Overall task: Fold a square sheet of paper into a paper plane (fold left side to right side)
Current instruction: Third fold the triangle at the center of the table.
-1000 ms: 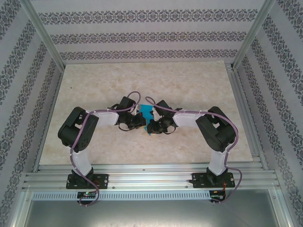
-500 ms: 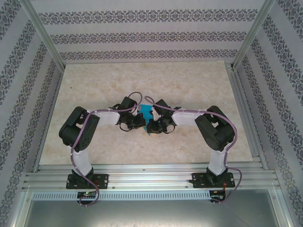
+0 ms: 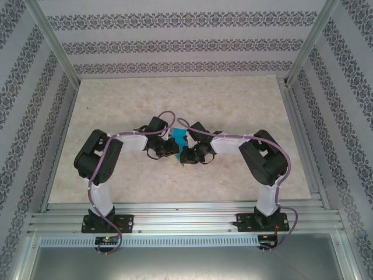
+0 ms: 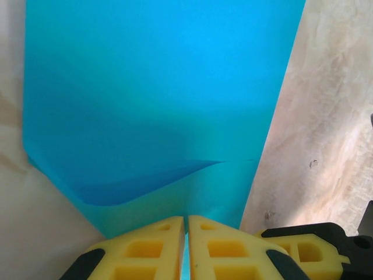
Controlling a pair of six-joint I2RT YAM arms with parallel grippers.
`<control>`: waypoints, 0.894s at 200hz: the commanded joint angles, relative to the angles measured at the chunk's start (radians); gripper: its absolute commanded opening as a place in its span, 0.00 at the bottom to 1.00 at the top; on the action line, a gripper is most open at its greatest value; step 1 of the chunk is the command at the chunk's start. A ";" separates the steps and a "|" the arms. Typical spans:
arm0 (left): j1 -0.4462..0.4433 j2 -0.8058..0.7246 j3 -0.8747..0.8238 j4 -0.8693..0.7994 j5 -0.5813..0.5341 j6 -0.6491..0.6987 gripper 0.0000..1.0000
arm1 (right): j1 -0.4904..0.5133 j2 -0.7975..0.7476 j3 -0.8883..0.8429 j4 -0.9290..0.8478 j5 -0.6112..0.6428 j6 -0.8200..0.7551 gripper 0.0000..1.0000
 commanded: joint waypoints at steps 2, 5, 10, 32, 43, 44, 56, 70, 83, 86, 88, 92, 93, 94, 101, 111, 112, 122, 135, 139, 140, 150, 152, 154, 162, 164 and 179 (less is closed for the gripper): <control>0.060 0.040 0.021 -0.006 -0.130 0.049 0.14 | 0.017 0.092 -0.052 -0.149 0.142 -0.012 0.13; 0.061 0.040 0.024 -0.006 -0.129 0.050 0.14 | 0.017 0.092 -0.053 -0.149 0.142 -0.010 0.13; 0.064 0.042 0.026 -0.006 -0.130 0.051 0.14 | 0.016 0.093 -0.053 -0.150 0.143 -0.013 0.13; 0.083 0.045 0.039 -0.013 -0.133 0.062 0.14 | 0.018 0.097 -0.052 -0.154 0.144 -0.012 0.13; 0.093 0.047 0.050 -0.020 -0.131 0.068 0.14 | 0.019 0.097 -0.052 -0.154 0.145 -0.012 0.12; 0.093 0.047 0.051 -0.021 -0.132 0.069 0.15 | 0.019 0.097 -0.051 -0.154 0.145 -0.012 0.12; 0.103 0.047 0.062 -0.029 -0.136 0.079 0.15 | 0.018 0.099 -0.050 -0.155 0.142 -0.011 0.13; 0.116 0.050 0.074 -0.042 -0.143 0.091 0.15 | 0.019 0.099 -0.050 -0.153 0.141 -0.012 0.12; 0.132 0.051 0.076 -0.044 -0.145 0.098 0.15 | 0.018 0.098 -0.049 -0.153 0.141 -0.012 0.13; 0.134 0.051 0.077 -0.045 -0.145 0.099 0.15 | 0.018 0.098 -0.050 -0.153 0.141 -0.011 0.13; 0.137 0.053 0.077 -0.045 -0.144 0.099 0.15 | 0.016 0.097 -0.049 -0.153 0.141 -0.012 0.12; 0.143 0.053 0.077 -0.045 -0.143 0.102 0.15 | 0.017 0.098 -0.049 -0.153 0.141 -0.013 0.13; 0.144 0.052 0.077 -0.045 -0.144 0.103 0.15 | 0.018 0.098 -0.049 -0.152 0.141 -0.013 0.13; 0.145 0.053 0.077 -0.045 -0.143 0.104 0.15 | 0.017 0.098 -0.050 -0.153 0.140 -0.013 0.13; 0.154 0.055 0.081 -0.048 -0.141 0.110 0.15 | 0.017 0.099 -0.049 -0.154 0.140 -0.013 0.12; 0.168 0.057 0.086 -0.051 -0.143 0.120 0.16 | 0.018 0.100 -0.048 -0.155 0.139 -0.015 0.13; 0.169 0.058 0.088 -0.051 -0.143 0.121 0.16 | 0.018 0.101 -0.047 -0.155 0.138 -0.014 0.13; 0.184 0.066 0.101 -0.063 -0.140 0.131 0.16 | 0.017 0.101 -0.046 -0.156 0.138 -0.015 0.13; 0.203 0.076 0.119 -0.070 -0.130 0.143 0.16 | 0.018 0.100 -0.044 -0.155 0.136 -0.014 0.13; 0.208 0.076 0.124 -0.073 -0.128 0.147 0.16 | 0.017 0.101 -0.045 -0.155 0.136 -0.016 0.12; 0.209 0.076 0.126 -0.073 -0.128 0.148 0.16 | 0.017 0.101 -0.045 -0.154 0.136 -0.015 0.12; 0.217 0.072 0.139 -0.085 -0.125 0.158 0.16 | 0.015 0.100 -0.044 -0.152 0.133 -0.015 0.12; 0.219 0.070 0.142 -0.088 -0.125 0.160 0.16 | 0.015 0.101 -0.044 -0.152 0.133 -0.014 0.13; 0.219 0.067 0.144 -0.092 -0.126 0.161 0.16 | 0.015 0.100 -0.044 -0.151 0.131 -0.015 0.12; 0.221 0.048 0.144 -0.095 -0.122 0.169 0.16 | 0.014 0.100 -0.044 -0.147 0.128 -0.015 0.13; 0.221 0.042 0.143 -0.095 -0.123 0.169 0.17 | 0.013 0.101 -0.044 -0.146 0.128 -0.015 0.12; 0.221 -0.012 0.128 -0.088 -0.100 0.171 0.17 | 0.013 0.101 -0.040 -0.147 0.125 -0.014 0.13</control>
